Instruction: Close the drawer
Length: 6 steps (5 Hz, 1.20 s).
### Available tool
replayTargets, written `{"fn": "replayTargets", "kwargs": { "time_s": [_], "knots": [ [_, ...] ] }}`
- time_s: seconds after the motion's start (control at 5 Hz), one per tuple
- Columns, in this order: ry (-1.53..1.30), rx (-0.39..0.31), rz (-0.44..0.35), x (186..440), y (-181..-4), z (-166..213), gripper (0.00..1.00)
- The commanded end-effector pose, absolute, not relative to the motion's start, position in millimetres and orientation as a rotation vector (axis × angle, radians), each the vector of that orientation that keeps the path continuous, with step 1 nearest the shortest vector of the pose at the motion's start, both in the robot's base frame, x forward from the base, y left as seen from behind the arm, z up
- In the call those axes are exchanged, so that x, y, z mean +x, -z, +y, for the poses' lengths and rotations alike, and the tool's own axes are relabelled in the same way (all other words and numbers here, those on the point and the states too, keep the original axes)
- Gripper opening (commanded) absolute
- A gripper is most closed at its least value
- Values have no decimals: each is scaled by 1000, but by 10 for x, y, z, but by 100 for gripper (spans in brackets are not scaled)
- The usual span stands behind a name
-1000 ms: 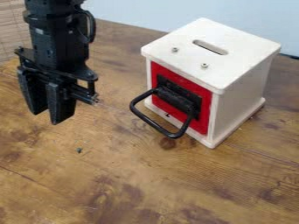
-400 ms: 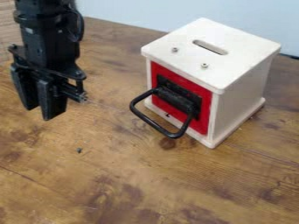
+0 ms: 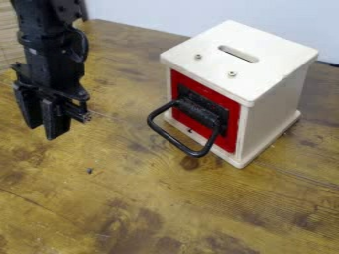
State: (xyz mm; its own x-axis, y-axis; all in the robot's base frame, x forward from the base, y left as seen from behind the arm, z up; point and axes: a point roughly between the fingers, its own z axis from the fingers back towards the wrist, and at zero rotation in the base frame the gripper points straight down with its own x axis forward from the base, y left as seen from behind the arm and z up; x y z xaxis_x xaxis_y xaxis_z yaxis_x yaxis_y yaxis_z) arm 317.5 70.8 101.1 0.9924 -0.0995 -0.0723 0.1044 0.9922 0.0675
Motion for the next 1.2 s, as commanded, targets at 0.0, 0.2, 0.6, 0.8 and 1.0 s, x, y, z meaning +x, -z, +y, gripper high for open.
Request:
{"fn": "replayTargets", "kwargs": {
  "time_s": [0.0,0.2,0.6,0.8,1.0],
  "knots": [
    [91,97,34,3167,-1145,732,0],
    [68,101,42,3192,-1084,709,0],
    [27,113,47,3185,-950,662,0],
    [10,118,42,3133,-909,642,100],
    [-5,124,36,3075,-887,655,100]
  ]
}}
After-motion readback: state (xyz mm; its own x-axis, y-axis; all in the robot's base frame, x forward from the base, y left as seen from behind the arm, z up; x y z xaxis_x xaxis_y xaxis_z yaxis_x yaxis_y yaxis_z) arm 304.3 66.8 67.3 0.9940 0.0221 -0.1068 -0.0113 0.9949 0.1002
